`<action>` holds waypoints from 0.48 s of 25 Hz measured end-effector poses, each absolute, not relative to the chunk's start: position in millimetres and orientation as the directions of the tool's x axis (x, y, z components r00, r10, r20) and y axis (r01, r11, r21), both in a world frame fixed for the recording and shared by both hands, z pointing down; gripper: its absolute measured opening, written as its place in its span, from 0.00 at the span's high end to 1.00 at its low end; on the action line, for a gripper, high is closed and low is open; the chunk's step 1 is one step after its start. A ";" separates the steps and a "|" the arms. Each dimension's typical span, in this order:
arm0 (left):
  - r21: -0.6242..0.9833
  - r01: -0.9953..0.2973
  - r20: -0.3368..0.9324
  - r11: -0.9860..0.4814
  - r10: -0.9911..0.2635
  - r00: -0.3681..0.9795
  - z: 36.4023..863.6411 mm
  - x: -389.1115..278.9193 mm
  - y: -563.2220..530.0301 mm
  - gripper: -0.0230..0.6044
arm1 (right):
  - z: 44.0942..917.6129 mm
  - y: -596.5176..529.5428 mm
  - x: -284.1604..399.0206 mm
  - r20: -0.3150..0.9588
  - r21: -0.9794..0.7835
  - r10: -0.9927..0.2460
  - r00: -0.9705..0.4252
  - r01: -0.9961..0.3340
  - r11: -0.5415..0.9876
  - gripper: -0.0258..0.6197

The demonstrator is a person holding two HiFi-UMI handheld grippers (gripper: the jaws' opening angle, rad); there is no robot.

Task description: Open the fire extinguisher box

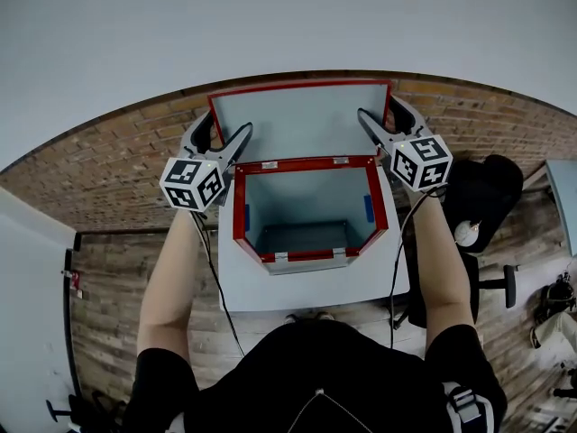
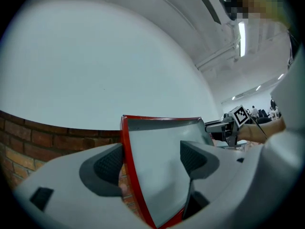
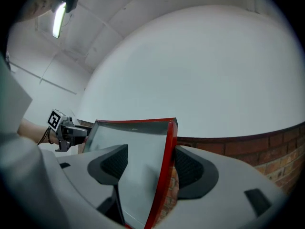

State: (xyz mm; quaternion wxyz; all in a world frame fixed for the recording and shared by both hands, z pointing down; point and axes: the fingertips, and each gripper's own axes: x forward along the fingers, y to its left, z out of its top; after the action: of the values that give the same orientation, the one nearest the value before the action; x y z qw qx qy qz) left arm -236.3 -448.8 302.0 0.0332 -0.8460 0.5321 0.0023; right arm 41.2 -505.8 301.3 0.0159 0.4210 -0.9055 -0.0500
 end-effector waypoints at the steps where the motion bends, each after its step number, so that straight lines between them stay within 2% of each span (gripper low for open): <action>1: -0.049 -0.903 -0.034 -0.427 -0.903 0.429 303.4 -236.5 -452.6 0.29 | 302.5 -509.9 40.5 -0.013 0.090 -0.766 -0.643 -0.763 0.640 0.48; 12: 0.000 -0.912 -0.023 -0.409 -0.912 0.409 310.6 -239.4 -474.5 0.29 | 310.9 -532.2 37.0 -0.003 0.044 -0.774 -0.634 -0.773 0.633 0.48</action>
State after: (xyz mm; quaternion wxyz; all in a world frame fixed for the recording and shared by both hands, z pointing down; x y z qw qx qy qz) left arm -239.4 -474.5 310.6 0.0063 -0.8394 0.5434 0.0096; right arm 37.0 -532.2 310.9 0.0082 0.4279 -0.9035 -0.0204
